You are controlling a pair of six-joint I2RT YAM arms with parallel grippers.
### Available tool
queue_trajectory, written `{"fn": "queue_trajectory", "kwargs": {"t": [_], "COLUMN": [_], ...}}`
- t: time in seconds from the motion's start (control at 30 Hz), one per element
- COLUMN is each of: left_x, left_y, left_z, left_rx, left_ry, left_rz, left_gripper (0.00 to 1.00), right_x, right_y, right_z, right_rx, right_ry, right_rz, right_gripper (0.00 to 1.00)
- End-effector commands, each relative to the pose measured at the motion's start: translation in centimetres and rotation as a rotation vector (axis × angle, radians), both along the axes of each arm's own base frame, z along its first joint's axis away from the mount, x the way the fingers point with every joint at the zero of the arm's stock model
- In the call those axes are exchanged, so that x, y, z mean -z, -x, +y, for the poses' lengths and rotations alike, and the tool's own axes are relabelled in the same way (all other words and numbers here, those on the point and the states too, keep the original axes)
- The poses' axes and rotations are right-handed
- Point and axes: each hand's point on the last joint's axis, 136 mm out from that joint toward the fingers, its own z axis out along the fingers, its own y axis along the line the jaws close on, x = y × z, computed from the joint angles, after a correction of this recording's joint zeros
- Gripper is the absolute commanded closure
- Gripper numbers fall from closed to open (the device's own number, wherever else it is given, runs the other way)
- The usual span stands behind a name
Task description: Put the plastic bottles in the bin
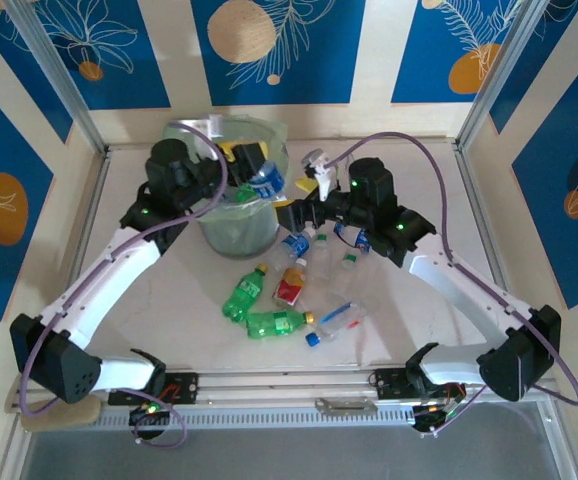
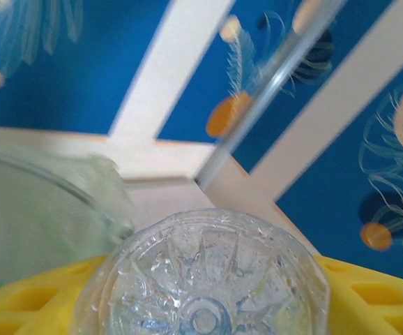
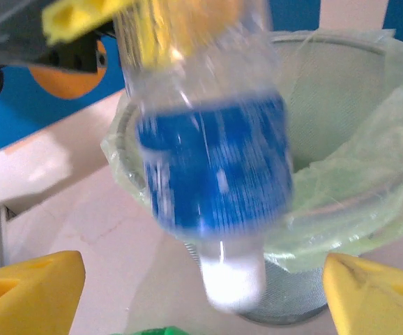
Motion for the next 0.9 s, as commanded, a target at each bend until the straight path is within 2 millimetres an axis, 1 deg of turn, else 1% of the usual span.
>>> {"fn": "queue_trajectory", "kwargs": {"t": [0.0,0.1,0.17,0.27,0.4,0.47,0.6,0.87], "left_x": [-5.5,-6.5,-6.6,-5.9,-4.3,-3.1,-0.3,5.0], "left_y": [-0.2,-0.7,-1.0,-1.6,-2.5,-3.1,-4.9,-8.0], "left_z": [4.1,6.6,7.9,9.6,10.9,10.9,10.4,8.0], "left_rx": [-0.119,-0.189,-0.227,-0.300,-0.383,-0.400,-0.395,-0.305], "left_ry": [0.064,0.115,0.138,0.131,0.062,0.032,-0.018,-0.064], "left_rz": [-0.147,-0.173,-0.181,-0.187,-0.199,-0.189,-0.139,0.005], "left_gripper": [0.33,0.33,0.33,0.33,0.33,0.33,0.33,0.32], "right_x": [-1.7,-1.3,-1.0,-0.8,-0.7,-0.7,-0.5,-0.1], "right_y": [0.5,0.1,-0.2,-0.6,-0.9,-1.1,-1.4,-1.6], "right_z": [-1.5,-2.8,-3.5,-4.1,-4.4,-4.4,-4.3,-4.7], "right_rx": [0.009,0.051,0.071,0.091,0.104,0.108,0.117,0.140], "right_ry": [-0.091,-0.115,-0.128,-0.140,-0.142,-0.142,-0.137,-0.128], "right_rz": [0.008,0.030,0.047,0.058,0.062,0.064,0.073,0.085], "right_gripper": [0.10,0.10,0.09,0.09,0.09,0.09,0.09,0.09]}}
